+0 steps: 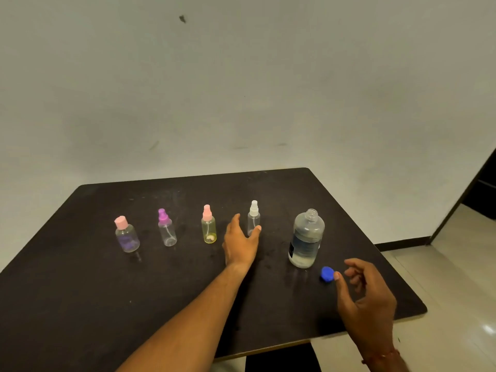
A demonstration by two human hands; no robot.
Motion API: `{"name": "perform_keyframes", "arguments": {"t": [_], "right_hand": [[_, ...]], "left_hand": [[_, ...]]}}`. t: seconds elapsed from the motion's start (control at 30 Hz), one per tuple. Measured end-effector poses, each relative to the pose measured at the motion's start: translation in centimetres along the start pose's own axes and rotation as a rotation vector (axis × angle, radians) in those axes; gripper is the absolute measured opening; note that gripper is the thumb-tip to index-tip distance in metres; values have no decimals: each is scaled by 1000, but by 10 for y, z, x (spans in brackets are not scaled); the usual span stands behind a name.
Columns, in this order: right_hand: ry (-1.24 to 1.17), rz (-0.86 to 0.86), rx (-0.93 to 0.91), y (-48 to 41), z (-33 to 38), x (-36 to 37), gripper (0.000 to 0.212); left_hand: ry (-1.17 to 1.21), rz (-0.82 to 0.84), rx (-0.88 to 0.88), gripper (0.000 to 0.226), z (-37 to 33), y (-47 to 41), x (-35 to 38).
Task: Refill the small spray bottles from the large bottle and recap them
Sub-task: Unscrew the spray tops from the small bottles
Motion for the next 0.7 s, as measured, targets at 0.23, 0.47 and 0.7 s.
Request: {"name": "perform_keyframes", "arguments": {"t": [0.23, 0.47, 0.7], "right_hand": [[-109, -45, -124, -1, 34, 6, 33], [-212, 83, -197, -12, 83, 35, 24], [-95, 313, -102, -61, 123, 76, 34]], "left_hand": [[8, 36, 48, 25, -10, -8, -4], [76, 28, 162, 21, -20, 13, -25], [131, 122, 319, 20, -32, 47, -52]]}}
Point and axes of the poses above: each hand's wrist, its own y-axis away from the middle knuckle, its own x-axis out of the palm, z = x × y, the point moved 2 cm from there along -y, towards the middle knuckle, and after that the axes turned 3 degrees about z, right-handed, at the moved point
